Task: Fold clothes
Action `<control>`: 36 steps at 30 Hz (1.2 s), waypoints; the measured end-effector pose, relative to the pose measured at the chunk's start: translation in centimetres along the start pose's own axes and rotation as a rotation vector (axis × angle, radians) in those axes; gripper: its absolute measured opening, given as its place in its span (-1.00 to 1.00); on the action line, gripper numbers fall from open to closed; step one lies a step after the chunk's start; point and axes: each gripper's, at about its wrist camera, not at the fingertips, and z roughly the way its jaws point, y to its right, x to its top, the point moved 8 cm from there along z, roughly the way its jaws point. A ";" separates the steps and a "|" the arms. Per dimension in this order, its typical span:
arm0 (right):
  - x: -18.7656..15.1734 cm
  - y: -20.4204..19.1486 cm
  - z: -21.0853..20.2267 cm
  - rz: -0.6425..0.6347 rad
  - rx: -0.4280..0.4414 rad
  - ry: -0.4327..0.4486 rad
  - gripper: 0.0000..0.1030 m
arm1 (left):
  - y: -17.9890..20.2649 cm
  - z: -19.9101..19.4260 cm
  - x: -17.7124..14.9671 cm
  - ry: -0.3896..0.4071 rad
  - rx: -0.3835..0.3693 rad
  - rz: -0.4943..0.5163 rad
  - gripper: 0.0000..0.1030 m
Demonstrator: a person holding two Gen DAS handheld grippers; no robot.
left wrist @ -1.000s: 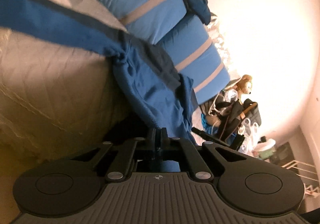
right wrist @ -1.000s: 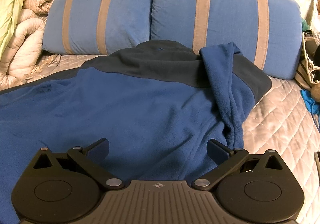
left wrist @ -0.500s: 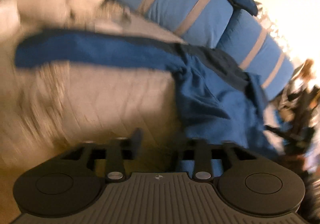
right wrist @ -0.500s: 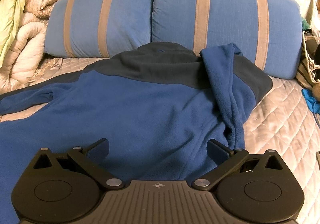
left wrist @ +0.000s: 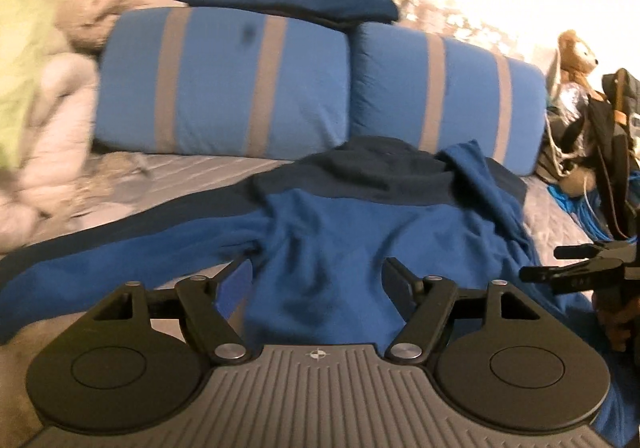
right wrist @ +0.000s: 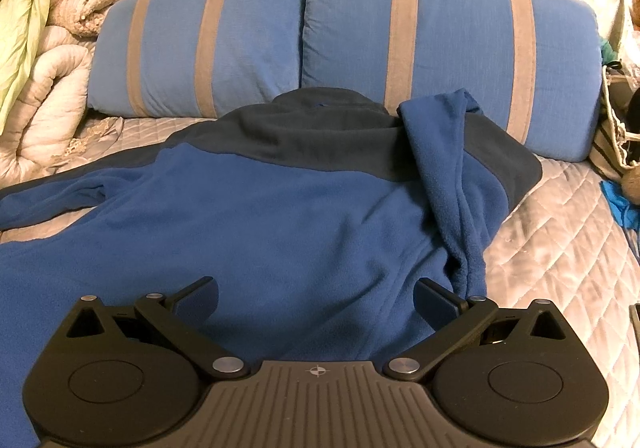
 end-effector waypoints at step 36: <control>0.1 -0.8 0.4 -0.044 0.019 -0.008 1.00 | 2.5 6.9 -3.3 -0.145 0.077 0.074 0.38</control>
